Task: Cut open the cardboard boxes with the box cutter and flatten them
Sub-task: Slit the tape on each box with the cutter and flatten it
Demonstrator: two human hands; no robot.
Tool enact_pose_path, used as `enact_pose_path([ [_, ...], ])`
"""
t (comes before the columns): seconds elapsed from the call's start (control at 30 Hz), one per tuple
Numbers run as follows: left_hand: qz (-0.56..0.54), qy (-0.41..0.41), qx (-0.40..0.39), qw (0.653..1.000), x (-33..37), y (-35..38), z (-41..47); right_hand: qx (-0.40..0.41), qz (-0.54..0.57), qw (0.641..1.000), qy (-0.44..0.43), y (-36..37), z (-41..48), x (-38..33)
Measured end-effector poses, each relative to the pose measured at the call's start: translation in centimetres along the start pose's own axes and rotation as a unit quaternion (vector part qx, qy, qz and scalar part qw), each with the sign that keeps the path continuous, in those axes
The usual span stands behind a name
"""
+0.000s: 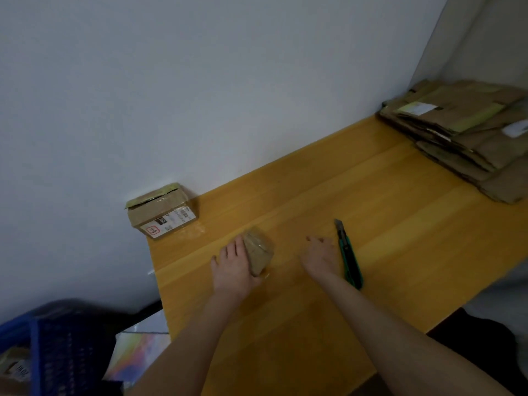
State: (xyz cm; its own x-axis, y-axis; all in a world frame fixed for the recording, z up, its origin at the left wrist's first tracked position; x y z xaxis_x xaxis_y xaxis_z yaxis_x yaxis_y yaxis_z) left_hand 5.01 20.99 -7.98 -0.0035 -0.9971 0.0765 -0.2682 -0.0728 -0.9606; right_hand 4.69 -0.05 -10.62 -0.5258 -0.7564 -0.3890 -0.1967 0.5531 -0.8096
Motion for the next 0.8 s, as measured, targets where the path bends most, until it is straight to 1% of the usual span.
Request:
enact_pose_path([
  [0.07, 0.018, 0.031, 0.002, 0.999, 0.0, -0.2, 0.8, 0.015, -0.041, 0.998, 0.033, -0.7, 0.4, 3.1],
  [0.13, 0.049, 0.063, 0.008, 0.997, 0.3, -0.1, 1.2, 0.0, -0.059, 0.996, 0.07, -0.5, 0.8, 5.9],
  [0.23, 0.053, 0.055, -0.001, 0.997, 0.3, 0.5, 1.4, -0.041, -0.058, 0.993, 0.096, 1.1, 0.9, 8.3],
  [0.33, 0.035, 0.041, -0.013, 0.998, 0.0, 0.9, 1.7, -0.013, -0.092, 0.993, 0.073, 1.4, 0.9, 8.4],
  [0.4, 0.034, 0.05, -0.024, 0.998, -0.2, 0.9, 1.8, 0.023, -0.127, 0.991, 0.036, 1.1, 0.8, 7.6],
  [0.47, 0.029, 0.057, -0.016, 0.998, -0.4, 0.7, 1.6, 0.04, -0.137, 0.99, -0.001, 1.2, 0.5, 6.3],
  [0.57, 0.016, 0.061, 0.027, 0.998, -1.4, 0.1, 1.0, 0.025, -0.107, 0.994, -0.024, 2.2, 0.5, 4.5],
  [0.63, 0.02, 0.07, 0.038, 0.997, -2.2, -0.1, 0.6, 0.001, -0.092, 0.996, -0.014, 2.8, 0.7, 3.6],
  [0.7, 0.032, 0.069, 0.043, 0.996, -3.0, -0.6, 0.2, -0.04, -0.073, 0.997, 0.003, 3.6, 0.9, 3.1],
  [0.8, 0.046, 0.058, 0.055, 0.996, -4.4, -1.7, -0.4, -0.099, 0.032, 0.994, 0.024, 4.6, 0.4, 2.0],
])
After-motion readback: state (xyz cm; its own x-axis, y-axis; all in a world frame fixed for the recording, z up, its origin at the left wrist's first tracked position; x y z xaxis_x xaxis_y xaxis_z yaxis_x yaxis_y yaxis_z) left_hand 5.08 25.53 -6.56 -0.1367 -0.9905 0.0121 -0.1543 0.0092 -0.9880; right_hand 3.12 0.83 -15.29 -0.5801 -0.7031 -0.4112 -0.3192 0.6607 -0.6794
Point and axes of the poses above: each hand's wrist, its own z-axis towards the middle knuckle, its own y-axis out of the palm, x = y × z, the point moved 9 cm from there along z, towards the middle knuckle, and after that the axes turned 3 degrees about x, right-handed, at the moved point
